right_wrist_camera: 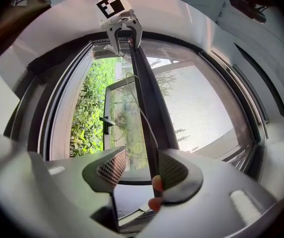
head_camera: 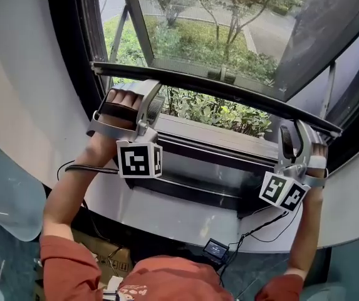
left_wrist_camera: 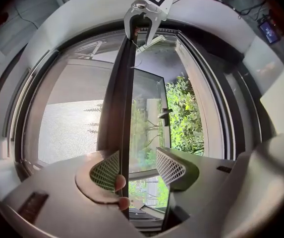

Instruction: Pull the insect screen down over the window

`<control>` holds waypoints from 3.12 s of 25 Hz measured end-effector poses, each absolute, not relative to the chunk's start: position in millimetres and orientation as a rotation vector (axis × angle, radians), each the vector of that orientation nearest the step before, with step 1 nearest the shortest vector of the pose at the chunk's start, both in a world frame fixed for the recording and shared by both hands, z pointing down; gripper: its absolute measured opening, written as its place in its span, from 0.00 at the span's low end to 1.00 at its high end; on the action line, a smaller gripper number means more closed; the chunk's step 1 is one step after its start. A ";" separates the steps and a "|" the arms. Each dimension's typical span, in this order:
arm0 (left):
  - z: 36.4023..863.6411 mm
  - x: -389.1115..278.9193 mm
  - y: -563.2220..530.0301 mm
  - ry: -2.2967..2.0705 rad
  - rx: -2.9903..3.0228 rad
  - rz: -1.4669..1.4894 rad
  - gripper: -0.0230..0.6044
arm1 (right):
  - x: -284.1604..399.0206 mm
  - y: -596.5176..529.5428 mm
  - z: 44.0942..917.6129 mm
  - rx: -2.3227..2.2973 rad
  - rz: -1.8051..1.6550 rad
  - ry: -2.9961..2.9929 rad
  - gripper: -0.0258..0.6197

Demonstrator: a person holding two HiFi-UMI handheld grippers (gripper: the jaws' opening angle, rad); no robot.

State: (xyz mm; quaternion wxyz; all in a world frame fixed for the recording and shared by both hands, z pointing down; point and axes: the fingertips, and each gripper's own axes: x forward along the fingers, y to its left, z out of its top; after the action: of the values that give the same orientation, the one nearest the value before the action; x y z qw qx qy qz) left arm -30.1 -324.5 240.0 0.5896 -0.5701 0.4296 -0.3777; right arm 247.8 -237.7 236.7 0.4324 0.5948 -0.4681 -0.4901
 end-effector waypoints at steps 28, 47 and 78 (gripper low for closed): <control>403.9 -38.0 -308.5 0.793 -1.524 -1.167 0.38 | 243.0 -228.6 404.5 1.246 -0.792 -1.368 0.37; 437.9 -39.7 -305.0 0.754 -1.553 -1.231 0.38 | 240.1 -221.1 443.6 1.180 -0.692 -1.413 0.42; 446.3 -36.5 -310.3 0.747 -1.595 -1.224 0.33 | 238.8 -218.1 459.3 1.180 -0.576 -1.439 0.42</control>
State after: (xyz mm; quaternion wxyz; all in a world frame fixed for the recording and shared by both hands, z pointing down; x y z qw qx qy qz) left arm -36.5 -310.3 446.3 0.4778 -0.6532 0.3060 -0.5014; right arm 238.8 -218.1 459.3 0.5619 0.5011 -0.6111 -0.2445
